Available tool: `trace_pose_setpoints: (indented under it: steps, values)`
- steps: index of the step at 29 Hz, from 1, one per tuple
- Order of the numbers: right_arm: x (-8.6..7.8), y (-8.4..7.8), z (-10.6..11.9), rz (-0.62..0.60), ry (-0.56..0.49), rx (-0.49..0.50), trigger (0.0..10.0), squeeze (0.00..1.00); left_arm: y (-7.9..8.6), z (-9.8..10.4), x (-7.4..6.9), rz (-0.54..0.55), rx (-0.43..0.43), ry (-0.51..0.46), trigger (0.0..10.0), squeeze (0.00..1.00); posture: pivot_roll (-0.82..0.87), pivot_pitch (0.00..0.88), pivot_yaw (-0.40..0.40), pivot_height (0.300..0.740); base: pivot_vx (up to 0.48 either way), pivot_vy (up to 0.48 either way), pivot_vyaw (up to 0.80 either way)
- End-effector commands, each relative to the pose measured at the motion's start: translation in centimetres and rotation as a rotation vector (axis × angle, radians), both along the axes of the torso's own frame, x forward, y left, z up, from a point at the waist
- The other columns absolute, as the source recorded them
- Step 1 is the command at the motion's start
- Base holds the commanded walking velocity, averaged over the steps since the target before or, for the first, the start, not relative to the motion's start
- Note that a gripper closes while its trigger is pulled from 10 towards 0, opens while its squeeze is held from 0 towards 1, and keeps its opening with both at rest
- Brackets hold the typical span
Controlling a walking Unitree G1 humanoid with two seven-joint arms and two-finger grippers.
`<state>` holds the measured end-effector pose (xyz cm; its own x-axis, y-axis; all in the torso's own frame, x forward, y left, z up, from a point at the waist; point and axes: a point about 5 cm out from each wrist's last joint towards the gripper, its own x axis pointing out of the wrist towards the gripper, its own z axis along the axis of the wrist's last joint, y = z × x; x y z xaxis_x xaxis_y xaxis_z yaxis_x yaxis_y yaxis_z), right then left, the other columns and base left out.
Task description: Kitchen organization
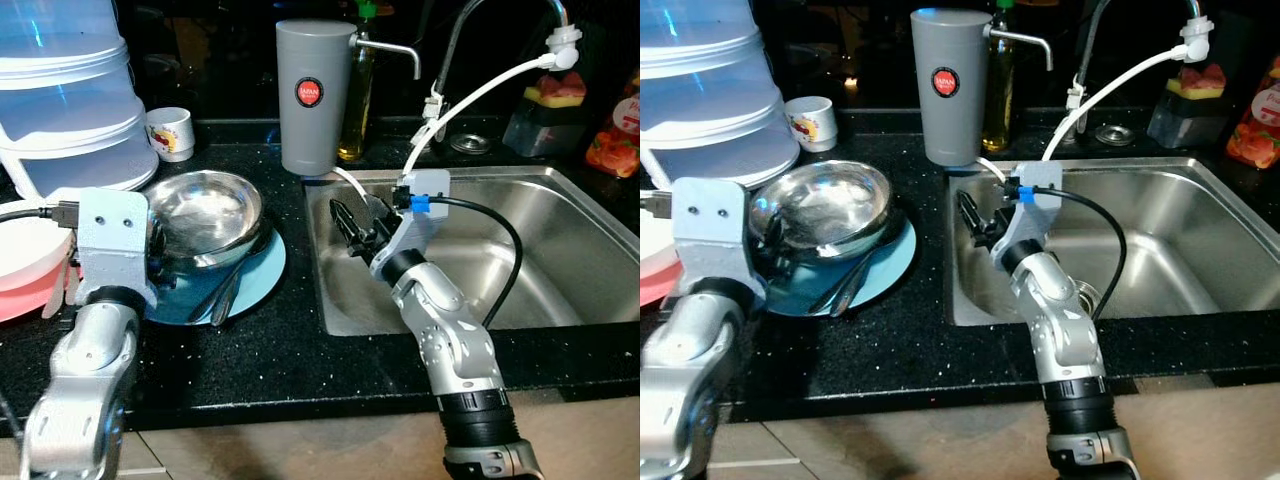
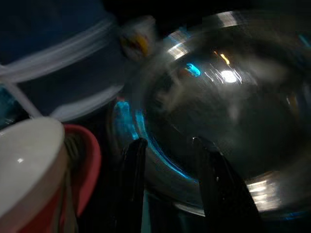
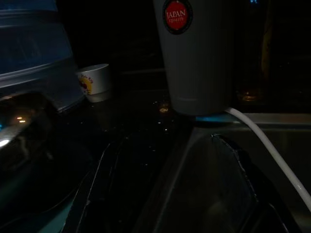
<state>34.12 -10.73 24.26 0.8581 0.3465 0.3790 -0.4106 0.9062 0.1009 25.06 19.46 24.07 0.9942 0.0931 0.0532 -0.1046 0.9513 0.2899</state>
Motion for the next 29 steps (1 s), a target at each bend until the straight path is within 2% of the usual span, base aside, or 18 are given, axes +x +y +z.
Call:
trace_pose_setpoints:
  steps: [1, 4, 6, 10, 11, 12, 16, 19, 22, 25, 26, 27, 28, 29]
  values:
    - [0.0, 0.0, 0.4, 0.014, -0.005, 0.01, 10.0, 0.0, -0.4, -0.4, -0.4, -0.044, 0.023, 0.064, 10.0, 0.0, -0.01, 0.066, 0.011, 0.74, 0.0, 0.0, 0.0]
    - [0.0, 0.0, 0.5, 0.028, -0.004, 0.014, 10.0, 0.0, -0.6, 0.2, -0.7, -0.073, 0.075, 0.114, 10.0, 0.0, 0.0, 0.06, 0.005, 0.74, 0.0, 0.0, 0.0]
    - [0.0, 0.0, 0.5, 0.03, -0.004, 0.014, 10.0, 0.0, -0.6, 0.4, -0.7, -0.069, 0.084, 0.114, 10.0, 0.0, 0.0, 0.06, 0.005, 0.74, 0.0, 0.0, 0.0]
    - [0.0, 0.2, 0.6, 0.038, -0.007, 0.018, 10.0, 0.0, -0.3, 2.0, -0.2, -0.041, 0.12, 0.012, 10.0, 0.0, 0.0, 0.051, -0.001, 0.74, 0.0, 0.0, 0.0]
    - [0.0, 0.2, 0.6, 0.038, -0.007, 0.018, 10.0, 0.0, -0.3, 2.0, -0.2, -0.041, 0.12, 0.012, 10.0, 0.0, 0.0, 0.051, -0.001, 0.74, 0.0, 0.0, 0.0]
    - [0.0, 0.2, 0.7, 0.038, -0.01, 0.026, 10.0, 0.0, -0.3, 2.8, -0.1, -0.035, 0.141, -0.04, 10.0, 0.0, 0.0, 0.048, -0.002, 0.74, 0.0, 0.0, 0.0]
    - [-0.1, 0.2, 1.0, 0.039, -0.018, 0.041, 10.0, 0.0, -0.3, 4.6, 0.1, -0.055, 0.102, -0.157, 10.0, 0.0, -0.01, 0.046, -0.002, 0.74, 0.0, 0.0, 0.0]
    - [-0.1, 0.3, 1.0, 0.04, -0.019, 0.043, 10.0, 0.0, -0.4, 4.8, 0.1, -0.075, 0.097, -0.165, 10.0, 0.0, -0.01, 0.049, -0.002, 0.74, 0.0, 0.0, 0.0]
    - [-0.1, 0.3, 1.1, 0.045, -0.02, 0.046, 10.0, 0.0, -0.4, 4.4, 0.1, -0.087, 0.109, -0.081, 10.0, 0.0, 0.0, 0.05, -0.004, 0.74, 0.0, 0.0, 0.0]
    - [-0.1, 0.2, 1.2, 0.045, -0.021, 0.048, 10.0, 0.0, -0.8, 4.3, 0.4, -0.124, 0.138, -0.059, 10.0, 0.0, 0.0, 0.059, -0.009, 0.74, 0.0, 0.0, 0.0]
    - [-0.1, 0.2, 1.2, 0.045, -0.021, 0.049, 10.0, 0.0, -1.1, 4.3, 0.5, -0.15, 0.165, -0.064, 5.0, 0.0, 0.0, 0.059, -0.009, 0.74, 0.0, 0.0, 0.0]
    - [-0.1, 0.2, 1.2, 0.045, -0.021, 0.049, 10.0, 0.0, -1.1, 4.3, 0.5, -0.15, 0.165, -0.064, 5.0, 0.0, 0.0, 0.059, -0.009, 0.74, 0.0, 0.0, 0.0]
    - [0.0, 0.3, 1.3, 0.045, -0.023, 0.051, 10.0, 0.0, -1.5, 4.4, 0.7, -0.181, 0.188, -0.08, 0.0, 0.0, 0.0, 0.064, -0.01, 0.74, 0.0, 0.0, 0.0]
    - [0.0, 0.3, 1.4, 0.045, -0.026, 0.054, 10.0, 0.0, -1.9, 4.5, 0.9, -0.204, 0.201, -0.095, 0.0, 0.0, -0.01, 0.066, -0.009, 0.74, 0.0, 0.0, 0.0]
